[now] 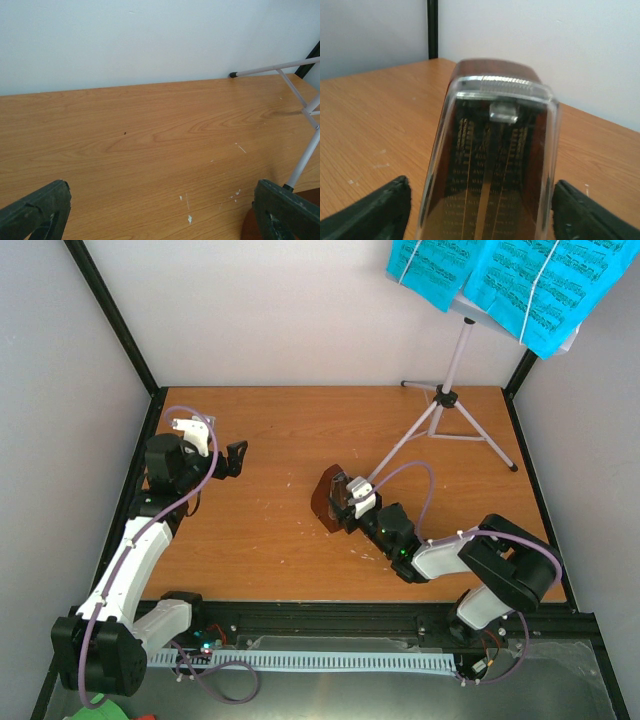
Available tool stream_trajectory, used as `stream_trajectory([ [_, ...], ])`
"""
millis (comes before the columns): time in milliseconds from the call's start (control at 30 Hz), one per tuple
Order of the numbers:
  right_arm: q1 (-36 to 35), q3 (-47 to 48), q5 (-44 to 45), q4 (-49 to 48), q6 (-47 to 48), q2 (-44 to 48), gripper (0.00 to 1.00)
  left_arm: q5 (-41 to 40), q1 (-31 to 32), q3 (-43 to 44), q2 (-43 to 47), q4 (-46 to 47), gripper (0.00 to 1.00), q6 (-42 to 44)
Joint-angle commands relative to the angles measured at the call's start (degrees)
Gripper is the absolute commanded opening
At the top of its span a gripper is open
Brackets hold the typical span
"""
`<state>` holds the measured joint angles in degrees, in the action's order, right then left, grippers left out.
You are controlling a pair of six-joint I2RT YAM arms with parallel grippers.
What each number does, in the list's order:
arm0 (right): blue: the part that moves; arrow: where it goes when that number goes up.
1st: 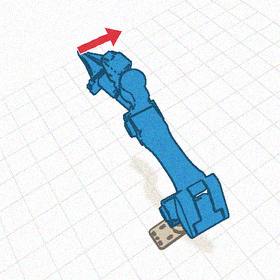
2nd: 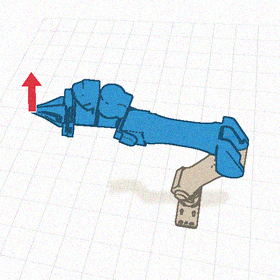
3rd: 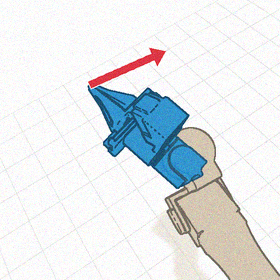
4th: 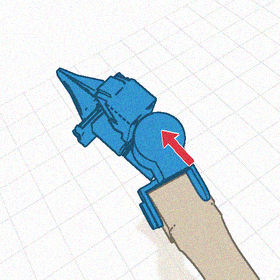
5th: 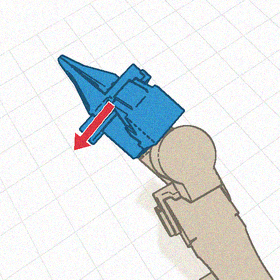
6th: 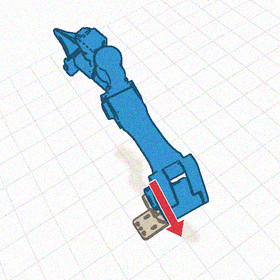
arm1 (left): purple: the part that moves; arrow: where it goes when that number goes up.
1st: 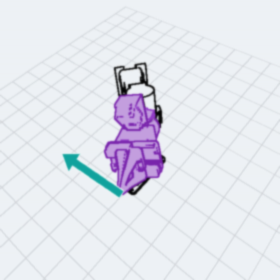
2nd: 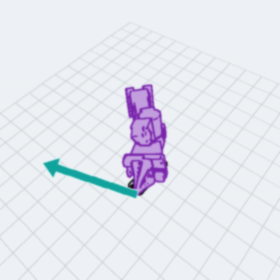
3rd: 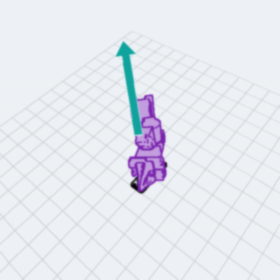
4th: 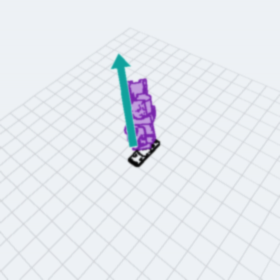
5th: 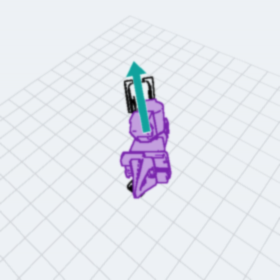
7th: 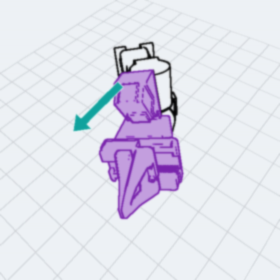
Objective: Pack up the instrument practice props
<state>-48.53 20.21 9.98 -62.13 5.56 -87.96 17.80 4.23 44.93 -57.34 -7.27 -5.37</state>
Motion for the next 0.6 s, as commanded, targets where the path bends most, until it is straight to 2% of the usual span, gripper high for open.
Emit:
stream_trajectory([
  [0, -0.3, -0.4, 0.4, 2.6, 0.9, 2.8, 0.86, 0.2, -0.2, 0.3, 0.1, 1.5, 0.99, 1.5],
  [167, -0.2, -1.5, -0.1, 7.0, 1.4, 8.8, 0.91, 0.2, -0.2, 0.2, 0.2, 1.6, 0.99, 1.6],
  [333, 0.1, -3.7, 1.7, 13.8, 0.2, 19.3, 0.95, 0.4, -0.2, 0.3, 0.1, 1.7, 1.0, 1.7],
  [400, 1.3, -4.5, 2.2, 17.5, -1.2, 25.0, 0.96, 3.0, -0.2, 0.2, -0.1, 1.9, 0.99, 2.2],
  [467, 3.6, -5.0, 1.9, 21.8, -3.6, 29.8, 0.98, 9.0, 0.3, -0.2, -0.4, 3.1, 0.99, 2.7],
  [567, 8.4, -5.9, 1.5, 28.2, -8.6, 36.7, 1.0, 10.9, 5.2, 1.1, -2.6, 2.1, 0.99, 2.1],
])
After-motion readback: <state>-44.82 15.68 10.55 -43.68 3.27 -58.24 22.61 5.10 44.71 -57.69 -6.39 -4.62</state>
